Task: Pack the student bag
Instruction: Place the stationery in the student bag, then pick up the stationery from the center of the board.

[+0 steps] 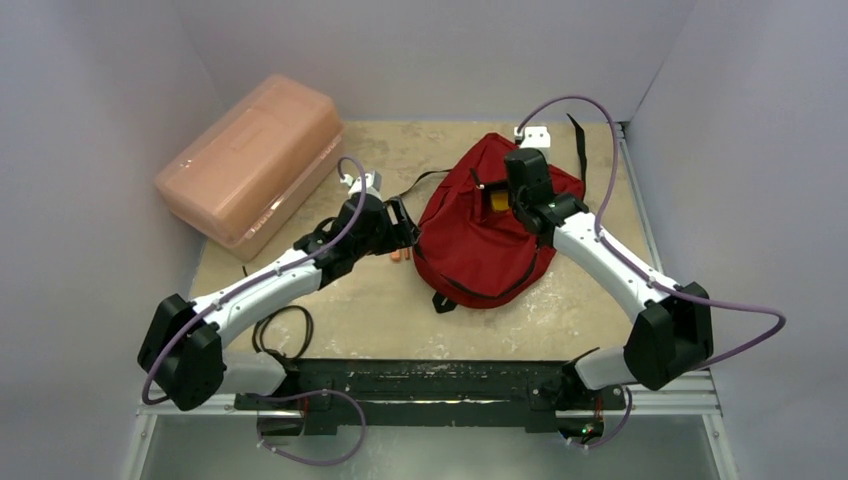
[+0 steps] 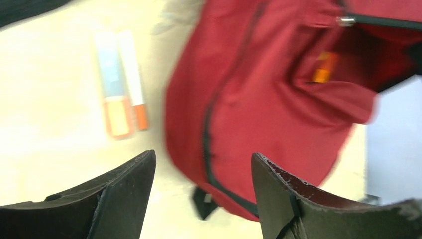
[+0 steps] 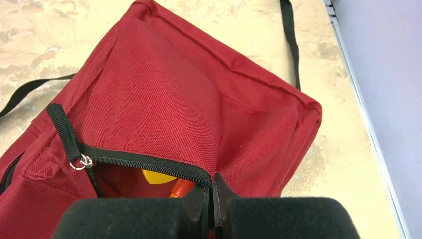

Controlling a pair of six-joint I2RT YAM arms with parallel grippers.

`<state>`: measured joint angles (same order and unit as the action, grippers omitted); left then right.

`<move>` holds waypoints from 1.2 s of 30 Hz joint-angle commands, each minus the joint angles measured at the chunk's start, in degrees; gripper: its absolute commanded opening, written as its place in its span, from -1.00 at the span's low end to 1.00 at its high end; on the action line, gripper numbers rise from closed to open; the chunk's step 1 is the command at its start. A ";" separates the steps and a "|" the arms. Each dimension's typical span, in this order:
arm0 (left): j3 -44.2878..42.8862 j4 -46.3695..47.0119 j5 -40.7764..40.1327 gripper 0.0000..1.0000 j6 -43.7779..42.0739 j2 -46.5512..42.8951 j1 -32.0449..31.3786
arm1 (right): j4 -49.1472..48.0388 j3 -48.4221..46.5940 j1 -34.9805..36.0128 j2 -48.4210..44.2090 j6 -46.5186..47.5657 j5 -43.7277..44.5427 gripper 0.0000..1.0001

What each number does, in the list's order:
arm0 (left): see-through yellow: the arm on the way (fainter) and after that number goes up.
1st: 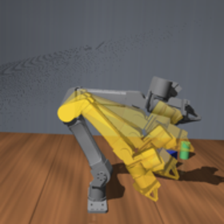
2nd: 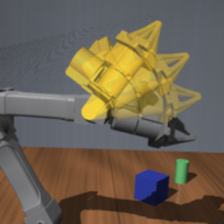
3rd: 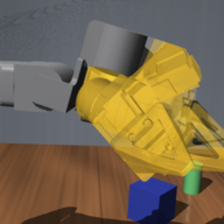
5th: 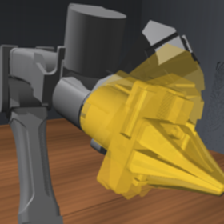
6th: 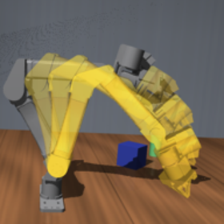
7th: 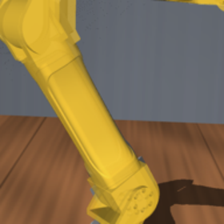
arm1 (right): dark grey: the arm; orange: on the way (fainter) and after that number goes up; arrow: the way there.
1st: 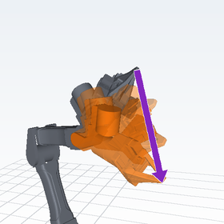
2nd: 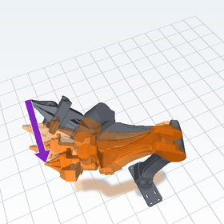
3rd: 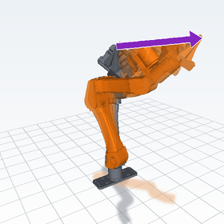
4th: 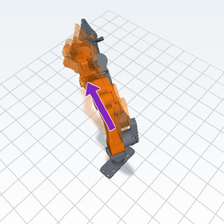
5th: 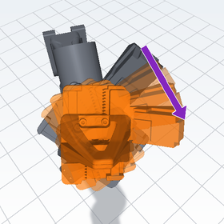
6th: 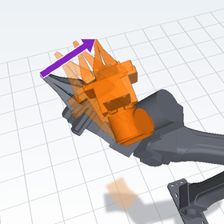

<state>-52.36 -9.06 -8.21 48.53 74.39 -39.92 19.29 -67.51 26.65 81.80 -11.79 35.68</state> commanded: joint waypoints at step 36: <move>-12.74 -10.44 -2.44 -0.61 -10.78 31.37 9.64 | -8.54 2.96 -0.19 -3.39 -1.13 -11.00 -1.00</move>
<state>-65.12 -17.28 -9.45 40.38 105.78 -30.39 14.59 -63.64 26.57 80.49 -12.62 25.32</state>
